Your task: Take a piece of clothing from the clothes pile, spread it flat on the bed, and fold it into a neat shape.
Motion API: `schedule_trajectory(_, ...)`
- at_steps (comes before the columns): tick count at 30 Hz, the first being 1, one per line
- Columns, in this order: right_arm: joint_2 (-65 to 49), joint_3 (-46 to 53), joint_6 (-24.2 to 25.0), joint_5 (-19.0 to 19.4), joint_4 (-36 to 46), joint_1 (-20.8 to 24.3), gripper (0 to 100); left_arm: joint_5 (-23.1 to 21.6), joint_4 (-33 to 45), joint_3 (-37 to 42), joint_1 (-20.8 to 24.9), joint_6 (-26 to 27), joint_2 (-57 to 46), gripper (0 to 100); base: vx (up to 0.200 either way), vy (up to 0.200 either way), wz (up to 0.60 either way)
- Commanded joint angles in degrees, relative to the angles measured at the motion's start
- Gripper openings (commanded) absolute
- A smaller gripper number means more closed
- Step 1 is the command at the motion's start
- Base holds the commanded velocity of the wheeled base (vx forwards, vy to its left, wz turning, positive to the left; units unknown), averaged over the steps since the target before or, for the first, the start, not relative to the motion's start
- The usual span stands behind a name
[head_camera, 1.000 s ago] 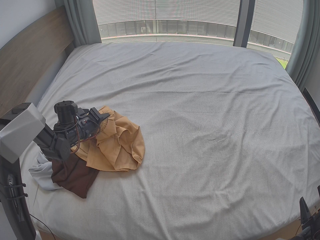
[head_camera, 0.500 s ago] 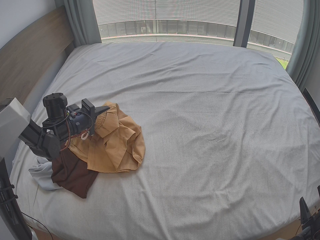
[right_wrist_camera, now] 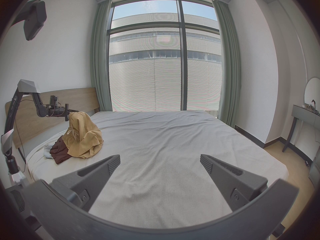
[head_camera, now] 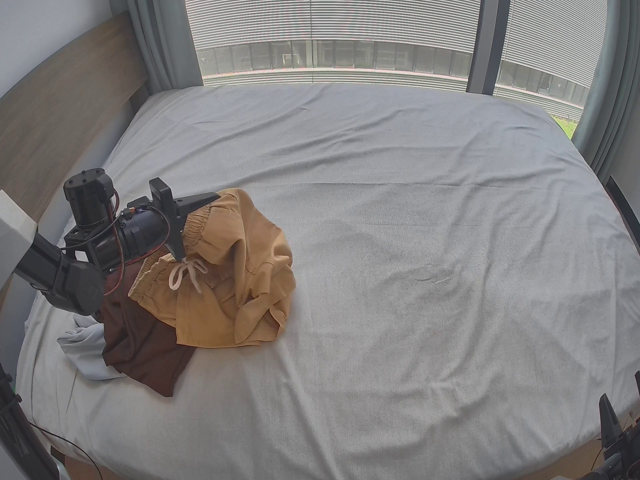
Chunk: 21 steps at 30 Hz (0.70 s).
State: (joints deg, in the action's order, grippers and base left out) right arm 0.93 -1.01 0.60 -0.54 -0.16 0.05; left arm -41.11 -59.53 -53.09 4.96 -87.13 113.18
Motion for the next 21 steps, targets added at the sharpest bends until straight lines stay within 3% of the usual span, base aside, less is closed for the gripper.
schedule_trajectory(1, -0.9, 1.0, 0.0, 0.0, 0.0, 0.0, 100, -4.0, -2.1, 2.5, 0.0, -3.8, -3.8, 0, 0.0, 0.0, 0.0)
schedule_trajectory(9, -0.9, 1.0, -0.1, 0.0, 0.0, 0.0, 100, -5.7, -9.7, 4.6, 0.7, -11.7, -5.9, 0, 0.0, 0.0, 0.0)
schedule_trajectory(21, -0.9, 0.9, -0.1, 0.0, 0.0, 0.0, 100, -5.6, -16.8, 8.5, 4.4, -12.4, -6.3, 0, 0.0, 0.0, 0.0)
